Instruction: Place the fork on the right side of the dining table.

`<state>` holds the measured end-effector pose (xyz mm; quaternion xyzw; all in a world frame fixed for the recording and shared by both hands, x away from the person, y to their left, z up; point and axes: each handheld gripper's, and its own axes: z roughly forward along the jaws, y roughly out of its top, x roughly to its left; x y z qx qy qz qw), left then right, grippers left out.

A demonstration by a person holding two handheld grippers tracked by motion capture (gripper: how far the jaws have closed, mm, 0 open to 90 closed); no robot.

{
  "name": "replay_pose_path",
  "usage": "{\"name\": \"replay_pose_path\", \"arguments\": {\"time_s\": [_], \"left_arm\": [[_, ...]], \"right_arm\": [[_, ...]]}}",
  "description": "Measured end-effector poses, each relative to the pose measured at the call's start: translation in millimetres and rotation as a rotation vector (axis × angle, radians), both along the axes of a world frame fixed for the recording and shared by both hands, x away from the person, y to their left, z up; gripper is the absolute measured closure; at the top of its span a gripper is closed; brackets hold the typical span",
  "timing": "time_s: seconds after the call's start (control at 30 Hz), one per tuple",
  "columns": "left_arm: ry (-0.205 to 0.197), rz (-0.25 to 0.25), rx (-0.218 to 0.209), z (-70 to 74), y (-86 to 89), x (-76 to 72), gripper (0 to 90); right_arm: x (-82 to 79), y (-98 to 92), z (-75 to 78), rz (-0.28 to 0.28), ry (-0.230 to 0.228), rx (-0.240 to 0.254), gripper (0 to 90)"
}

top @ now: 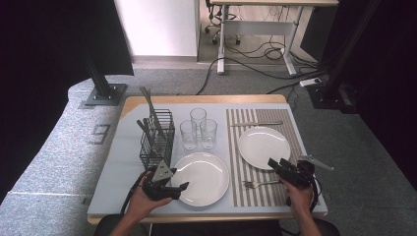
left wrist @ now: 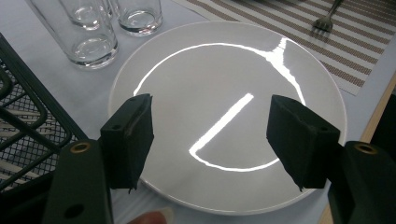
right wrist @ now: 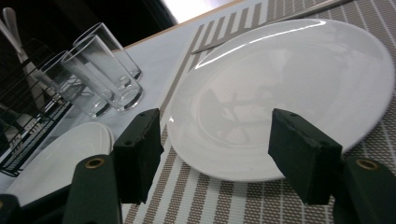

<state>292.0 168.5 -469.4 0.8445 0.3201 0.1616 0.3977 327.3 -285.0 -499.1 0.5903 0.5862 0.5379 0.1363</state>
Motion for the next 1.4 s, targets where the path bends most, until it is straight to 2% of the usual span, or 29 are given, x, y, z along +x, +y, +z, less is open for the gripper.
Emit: {"name": "replay_pose_path", "arguments": {"time_s": [0.27, 0.53, 0.8, 1.03, 1.4], "left_arm": [[0.005, 0.010, 0.007, -1.6, 0.5, -2.0, 31.9], [0.009, 0.017, 0.006, -2.4, 2.0, -2.8, 31.9], [0.013, 0.018, 0.008, -2.9, 2.5, -2.0, 31.9], [0.012, 0.021, 0.008, -2.8, 2.5, -2.4, 31.9], [0.013, 0.024, 0.011, -3.1, 3.2, -2.4, 31.9]], "right_arm": [[2.2, 13.9, 3.7, 0.061, -0.045, 0.009, 34.1], [3.4, 31.7, 4.5, 0.126, -0.070, 0.011, 33.7], [5.0, 41.7, 4.4, 0.159, -0.072, 0.016, 33.3], [8.0, 56.4, 5.5, 0.201, -0.080, -0.007, 33.1], [14.0, 71.7, 4.5, 0.226, -0.077, -0.034, 33.2]]}}
